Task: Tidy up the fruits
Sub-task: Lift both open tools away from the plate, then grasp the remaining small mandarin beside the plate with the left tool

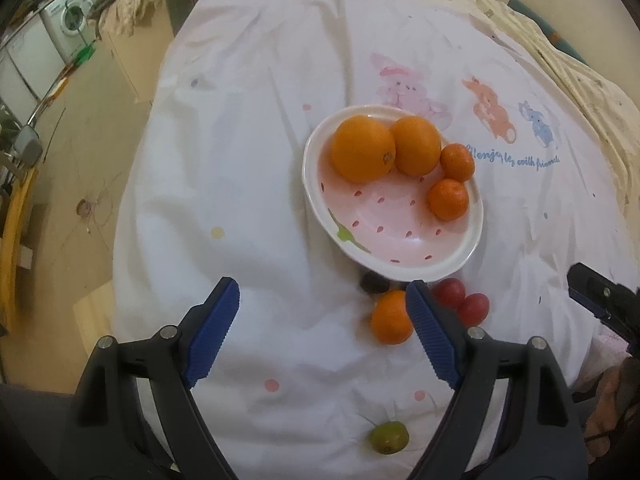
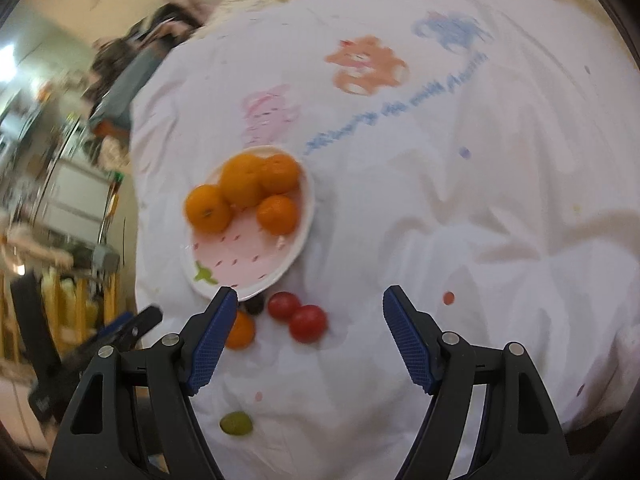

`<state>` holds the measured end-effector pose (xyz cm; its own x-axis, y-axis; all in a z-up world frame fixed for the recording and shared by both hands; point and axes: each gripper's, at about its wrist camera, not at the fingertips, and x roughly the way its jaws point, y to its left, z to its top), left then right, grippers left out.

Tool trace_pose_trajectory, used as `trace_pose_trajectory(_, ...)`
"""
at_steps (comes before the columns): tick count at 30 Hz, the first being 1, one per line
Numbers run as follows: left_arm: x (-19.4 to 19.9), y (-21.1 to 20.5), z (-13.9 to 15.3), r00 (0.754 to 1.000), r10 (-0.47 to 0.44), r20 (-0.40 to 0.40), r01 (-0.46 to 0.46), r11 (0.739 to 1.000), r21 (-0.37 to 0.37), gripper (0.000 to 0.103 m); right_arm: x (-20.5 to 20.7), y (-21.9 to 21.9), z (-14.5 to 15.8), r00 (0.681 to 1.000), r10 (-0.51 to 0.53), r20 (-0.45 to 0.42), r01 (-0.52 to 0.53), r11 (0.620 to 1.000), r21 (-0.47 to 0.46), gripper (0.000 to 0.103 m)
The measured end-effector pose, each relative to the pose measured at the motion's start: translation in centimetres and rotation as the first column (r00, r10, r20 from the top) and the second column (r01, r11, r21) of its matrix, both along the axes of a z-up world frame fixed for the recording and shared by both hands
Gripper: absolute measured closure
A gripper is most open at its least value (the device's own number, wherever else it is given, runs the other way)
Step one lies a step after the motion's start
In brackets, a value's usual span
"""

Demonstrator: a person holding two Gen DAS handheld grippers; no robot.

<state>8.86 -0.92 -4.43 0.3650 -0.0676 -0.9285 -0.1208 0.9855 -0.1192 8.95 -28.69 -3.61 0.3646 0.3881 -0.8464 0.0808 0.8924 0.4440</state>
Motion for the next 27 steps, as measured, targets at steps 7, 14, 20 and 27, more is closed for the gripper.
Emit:
trace_pose_trajectory(7,0.1,-1.4,-2.2,0.996,-0.055,-0.074,0.054,0.998,-0.024,0.02,1.1,0.6,-2.3,0.999,0.011,-0.05,-0.011,1.0,-0.007,0.025)
trace_pose_trajectory(14,0.1,-4.0,-4.6,0.981,-0.14,-0.136,0.138,0.99,-0.025,0.035,1.4,1.7,-3.1,0.997,0.049,-0.056,-0.051,0.998,-0.022,0.025)
trace_pose_trajectory(20,1.1,-4.6,-5.7,0.976,-0.141,-0.169,0.137,0.99,-0.037,0.045,1.6,1.9,-3.2,0.996,0.063,-0.059,-0.065,0.997,-0.034,0.025)
trace_pose_trajectory(27,1.5,-4.7,-6.5,0.966,-0.168,-0.195,0.143,0.98,-0.136,0.072,1.6,1.6,-3.4,0.996,0.049,-0.071,-0.051,0.998,-0.026,0.025)
